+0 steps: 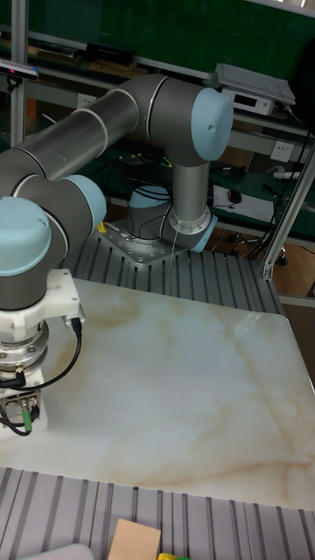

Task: Clean the tabletop with a sponge

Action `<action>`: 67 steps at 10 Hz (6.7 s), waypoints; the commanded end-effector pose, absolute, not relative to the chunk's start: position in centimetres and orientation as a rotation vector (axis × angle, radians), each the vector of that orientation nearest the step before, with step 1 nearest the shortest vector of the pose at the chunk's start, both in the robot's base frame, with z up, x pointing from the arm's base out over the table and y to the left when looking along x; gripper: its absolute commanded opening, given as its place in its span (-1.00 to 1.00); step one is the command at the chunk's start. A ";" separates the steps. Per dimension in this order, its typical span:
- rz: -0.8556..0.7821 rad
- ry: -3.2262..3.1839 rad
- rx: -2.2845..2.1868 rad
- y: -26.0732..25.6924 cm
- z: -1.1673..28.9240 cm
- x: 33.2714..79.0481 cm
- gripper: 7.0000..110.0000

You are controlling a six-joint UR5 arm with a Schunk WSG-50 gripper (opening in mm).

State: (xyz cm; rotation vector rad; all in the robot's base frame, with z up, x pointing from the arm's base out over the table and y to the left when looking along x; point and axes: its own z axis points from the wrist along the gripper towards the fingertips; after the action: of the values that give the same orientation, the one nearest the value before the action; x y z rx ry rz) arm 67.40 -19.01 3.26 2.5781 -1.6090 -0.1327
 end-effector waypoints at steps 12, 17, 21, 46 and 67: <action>-0.156 -1.588 2.620 -19.6 1.5 67.1 0.15; -0.180 -1.672 2.570 -19.0 2.0 67.0 0.15; -0.138 -1.693 2.546 -18.2 2.3 67.6 0.57; -0.162 -1.738 2.538 -18.7 3.1 67.4 0.57; -0.135 -1.794 2.546 -18.7 3.1 67.7 0.57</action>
State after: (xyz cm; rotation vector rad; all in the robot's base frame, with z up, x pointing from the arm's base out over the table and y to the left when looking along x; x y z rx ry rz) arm 67.44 -19.92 3.05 2.5288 -1.7310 -0.1008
